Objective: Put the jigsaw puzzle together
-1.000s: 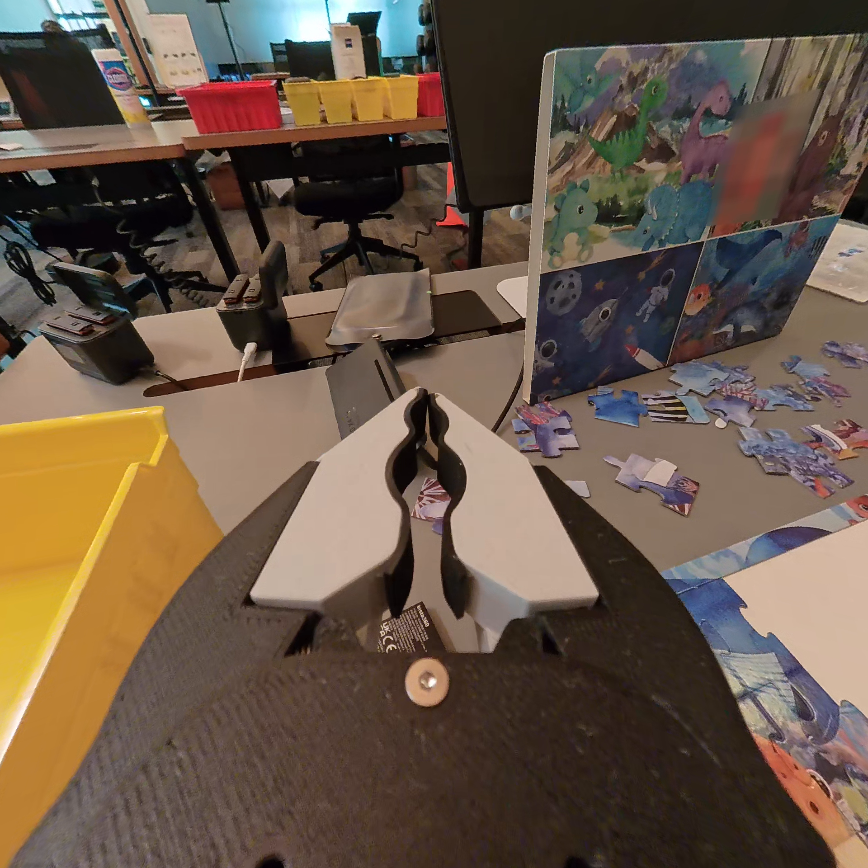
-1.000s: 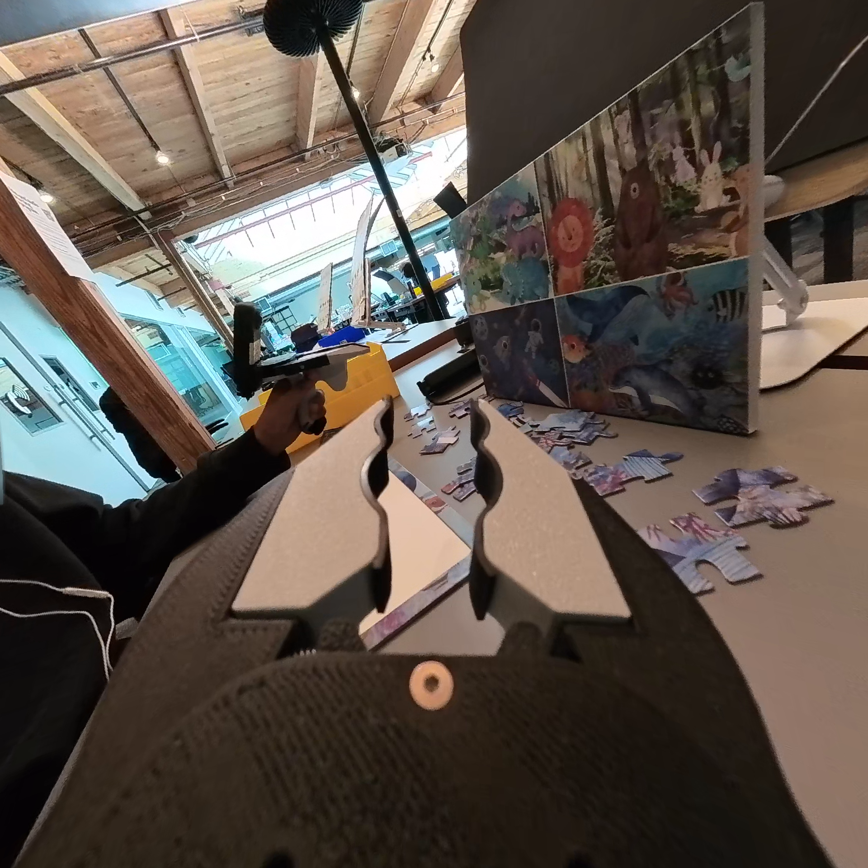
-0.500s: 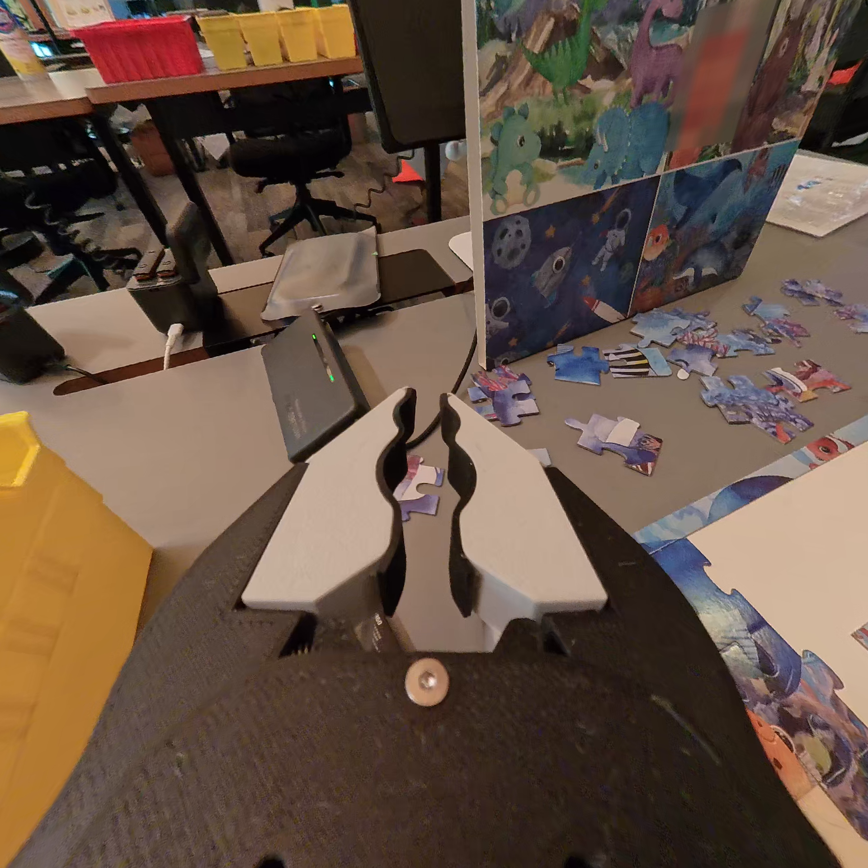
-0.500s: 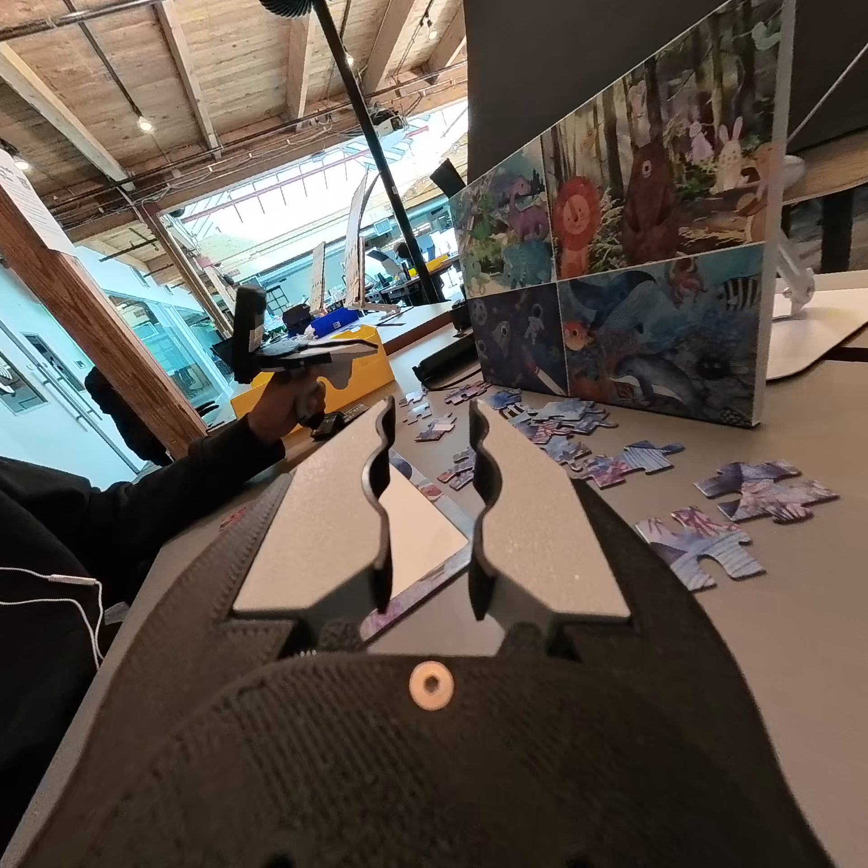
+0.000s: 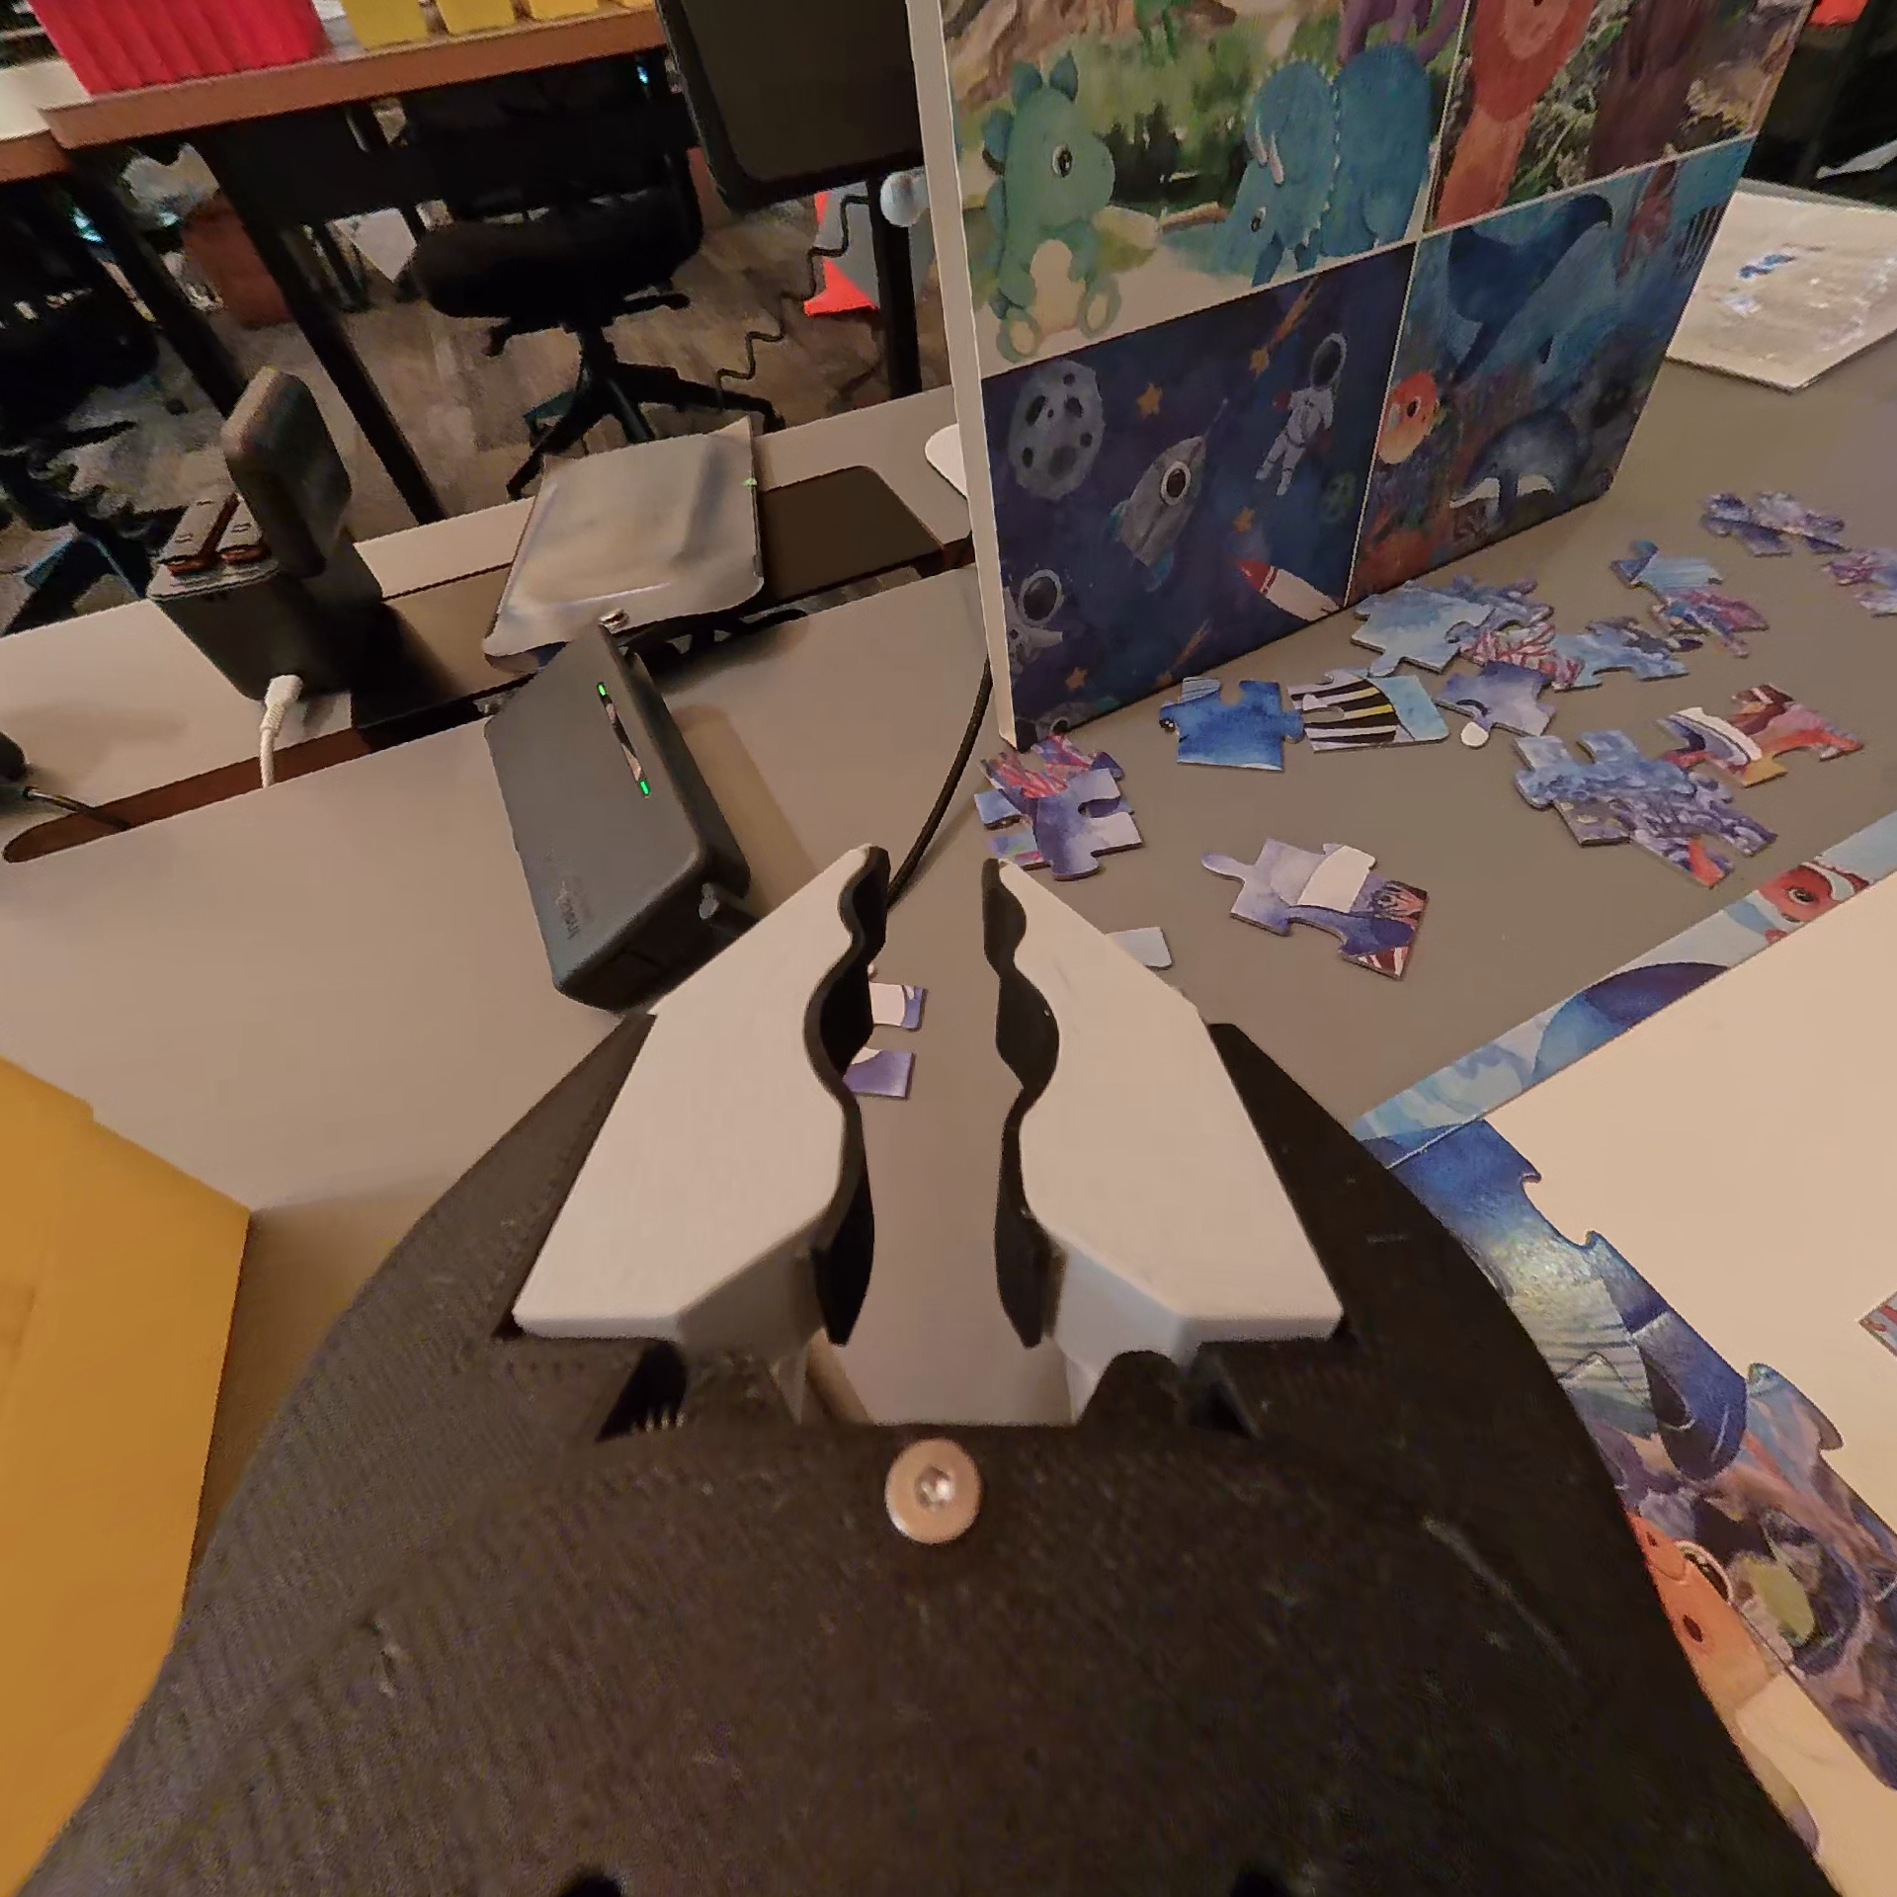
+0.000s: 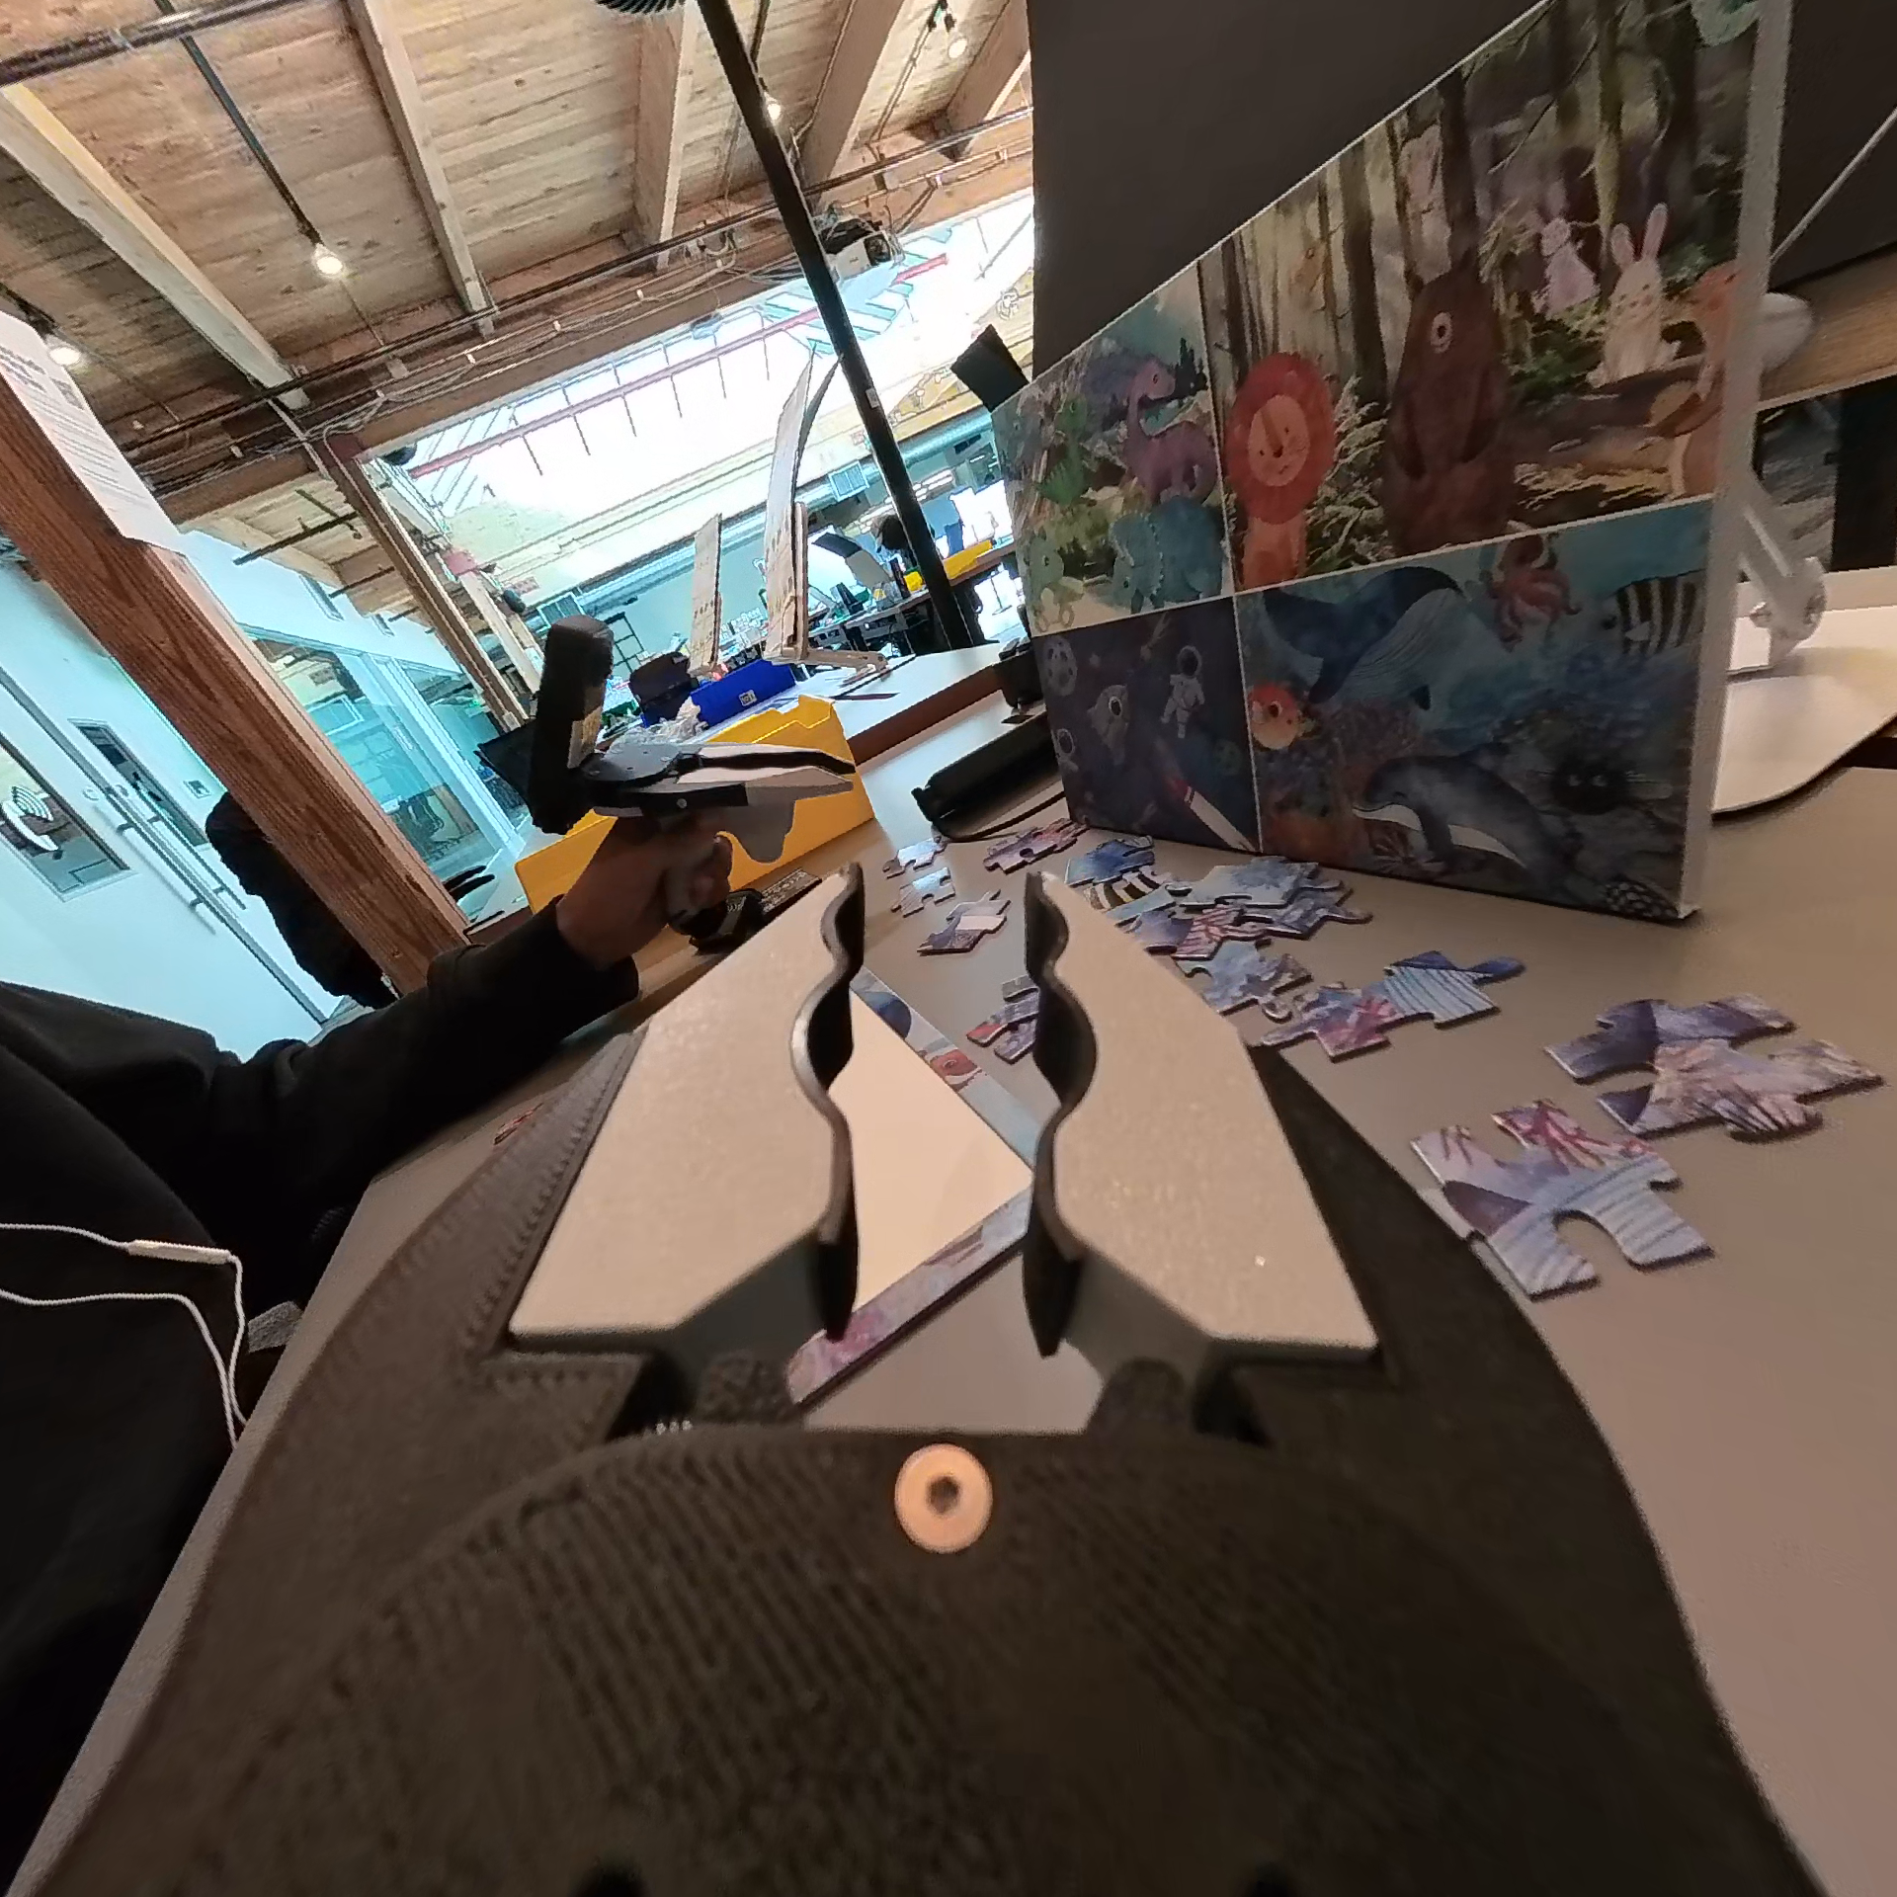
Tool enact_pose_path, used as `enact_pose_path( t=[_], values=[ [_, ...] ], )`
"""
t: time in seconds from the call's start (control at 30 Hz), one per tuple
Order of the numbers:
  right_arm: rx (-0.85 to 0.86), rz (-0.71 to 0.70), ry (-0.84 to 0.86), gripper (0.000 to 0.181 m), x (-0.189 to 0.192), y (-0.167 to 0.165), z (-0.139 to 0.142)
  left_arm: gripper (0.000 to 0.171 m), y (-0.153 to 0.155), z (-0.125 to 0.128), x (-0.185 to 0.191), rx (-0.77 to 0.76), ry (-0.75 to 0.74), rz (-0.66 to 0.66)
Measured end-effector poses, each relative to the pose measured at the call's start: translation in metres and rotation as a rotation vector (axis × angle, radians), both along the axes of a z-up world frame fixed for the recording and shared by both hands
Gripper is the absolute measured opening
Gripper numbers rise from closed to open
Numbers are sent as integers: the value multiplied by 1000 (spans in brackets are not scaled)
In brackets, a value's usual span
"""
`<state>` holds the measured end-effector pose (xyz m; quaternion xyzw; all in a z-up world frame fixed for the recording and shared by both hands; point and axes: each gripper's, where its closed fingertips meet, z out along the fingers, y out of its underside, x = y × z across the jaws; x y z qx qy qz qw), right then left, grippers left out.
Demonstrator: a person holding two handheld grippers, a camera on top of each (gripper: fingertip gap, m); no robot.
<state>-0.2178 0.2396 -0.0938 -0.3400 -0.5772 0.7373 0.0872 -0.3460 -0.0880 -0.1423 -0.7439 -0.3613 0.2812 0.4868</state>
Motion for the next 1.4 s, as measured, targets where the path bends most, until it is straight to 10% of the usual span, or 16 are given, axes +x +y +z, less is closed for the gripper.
enact_pose_path(
  t=[1.4],
  values=[
    [3,50,-39,27,3,-9,-5,38,18,-26,8,-79,-76,-80]
  ],
)
